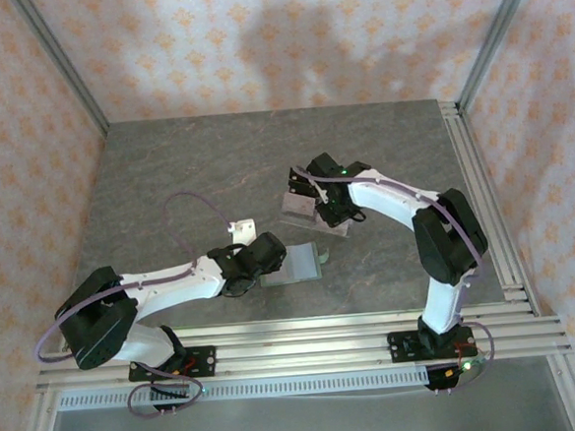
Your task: Put the credit cards into the card holder
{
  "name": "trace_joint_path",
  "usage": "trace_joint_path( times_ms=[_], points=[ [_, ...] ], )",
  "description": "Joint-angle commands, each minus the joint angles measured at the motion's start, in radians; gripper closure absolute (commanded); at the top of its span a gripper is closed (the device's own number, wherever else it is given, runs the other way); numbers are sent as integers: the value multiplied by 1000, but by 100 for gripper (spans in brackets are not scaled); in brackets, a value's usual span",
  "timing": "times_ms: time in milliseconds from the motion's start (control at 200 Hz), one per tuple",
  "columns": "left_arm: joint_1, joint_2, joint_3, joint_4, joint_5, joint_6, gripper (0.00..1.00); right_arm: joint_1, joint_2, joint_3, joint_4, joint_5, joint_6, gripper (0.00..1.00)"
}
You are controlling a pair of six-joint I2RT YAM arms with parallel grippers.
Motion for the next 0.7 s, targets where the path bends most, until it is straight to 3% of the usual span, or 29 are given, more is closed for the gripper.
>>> trace_joint_path(
  times_ms=[0, 415, 696],
  points=[
    [11, 6, 25, 7, -9, 15, 0, -19, 20, 32, -9, 74, 57, 72],
    [11, 7, 25, 9, -14, 15, 0, -18, -29, -1, -10, -81, 109, 72],
    [11, 22, 35, 12, -10, 20, 0, 58, -78, -6, -31, -131, 131, 72]
  ],
)
